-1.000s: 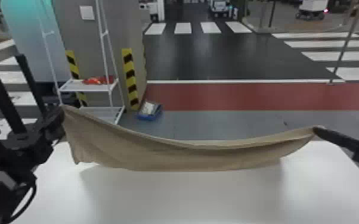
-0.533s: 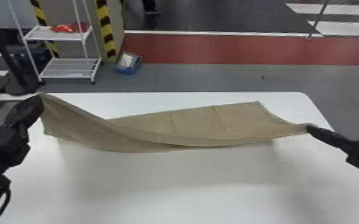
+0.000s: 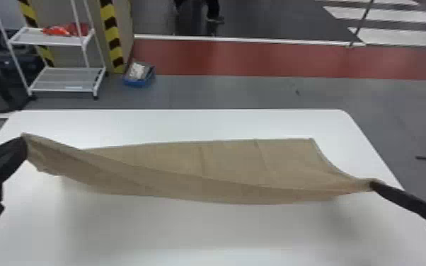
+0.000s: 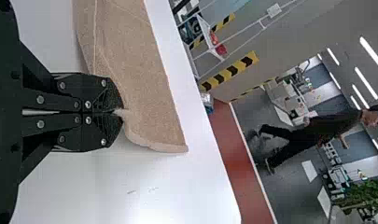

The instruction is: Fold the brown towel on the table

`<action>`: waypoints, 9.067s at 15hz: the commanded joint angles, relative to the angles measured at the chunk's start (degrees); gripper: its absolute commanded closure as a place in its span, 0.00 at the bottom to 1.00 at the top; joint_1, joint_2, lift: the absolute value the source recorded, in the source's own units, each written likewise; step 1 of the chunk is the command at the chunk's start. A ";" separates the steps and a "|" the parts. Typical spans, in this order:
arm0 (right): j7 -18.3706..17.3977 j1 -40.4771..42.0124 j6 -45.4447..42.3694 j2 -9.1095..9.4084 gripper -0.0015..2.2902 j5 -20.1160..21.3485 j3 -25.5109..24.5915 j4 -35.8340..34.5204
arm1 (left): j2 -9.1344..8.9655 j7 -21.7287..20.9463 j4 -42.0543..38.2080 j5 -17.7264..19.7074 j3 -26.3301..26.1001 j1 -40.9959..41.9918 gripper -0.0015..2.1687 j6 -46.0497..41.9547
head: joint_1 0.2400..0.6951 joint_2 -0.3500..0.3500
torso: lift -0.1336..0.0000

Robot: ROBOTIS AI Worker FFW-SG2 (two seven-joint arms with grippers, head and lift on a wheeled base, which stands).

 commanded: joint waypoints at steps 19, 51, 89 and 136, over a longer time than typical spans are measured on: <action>-7.91 -35.97 -5.70 -5.97 0.68 6.15 11.27 45.55 | 3.69 -1.45 27.90 -11.76 -5.31 -28.25 0.79 13.73 | 1.00 0.43 | 0.18; -14.94 -34.74 -16.78 -7.56 0.10 4.48 18.47 51.53 | 5.97 2.68 34.58 -7.01 -9.79 -34.05 0.51 31.31 | 1.00 0.35 | 0.18; -12.57 -33.16 -9.22 -5.27 0.25 3.95 19.79 46.78 | 5.89 -4.17 31.33 -1.21 -1.18 -24.73 0.79 16.90 | 1.00 0.50 | 0.18; -18.63 -10.48 -11.86 2.29 0.03 6.33 18.56 1.26 | 2.02 8.39 16.65 -13.16 -14.19 -11.20 0.03 -11.58 | 1.00 0.47 | 0.18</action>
